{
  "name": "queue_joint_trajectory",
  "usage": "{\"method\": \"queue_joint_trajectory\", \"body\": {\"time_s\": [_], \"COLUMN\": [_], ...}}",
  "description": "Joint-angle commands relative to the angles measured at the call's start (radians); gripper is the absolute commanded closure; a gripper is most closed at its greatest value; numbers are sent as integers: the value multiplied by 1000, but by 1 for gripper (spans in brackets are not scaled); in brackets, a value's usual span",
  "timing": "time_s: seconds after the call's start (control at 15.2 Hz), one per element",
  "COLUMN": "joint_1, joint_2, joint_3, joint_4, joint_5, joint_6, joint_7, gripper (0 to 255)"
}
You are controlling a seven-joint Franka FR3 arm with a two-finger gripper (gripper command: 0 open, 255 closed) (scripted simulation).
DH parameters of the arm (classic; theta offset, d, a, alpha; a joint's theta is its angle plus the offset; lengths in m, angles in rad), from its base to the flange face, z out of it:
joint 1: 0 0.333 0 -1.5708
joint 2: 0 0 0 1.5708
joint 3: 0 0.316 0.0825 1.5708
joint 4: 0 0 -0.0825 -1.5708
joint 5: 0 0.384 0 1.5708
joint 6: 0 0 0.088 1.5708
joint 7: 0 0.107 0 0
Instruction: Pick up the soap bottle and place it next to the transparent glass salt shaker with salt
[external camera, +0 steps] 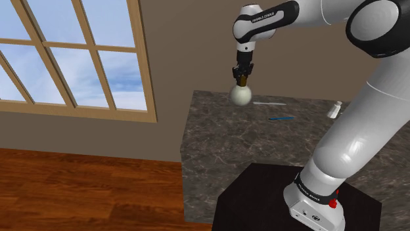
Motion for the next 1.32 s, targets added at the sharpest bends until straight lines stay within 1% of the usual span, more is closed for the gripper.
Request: {"method": "queue_joint_trajectory", "body": {"time_s": [0.0,0.66,1.25], "joint_1": [0,1,2], "joint_2": [-6,-18,-10], "joint_3": [0,2,2], "joint_4": [24,145,276], "joint_5": [-1,-1,1], "joint_6": [-30,-163,-286], "joint_7": [-1,-5,-11], "gripper": [255,255,255]}}
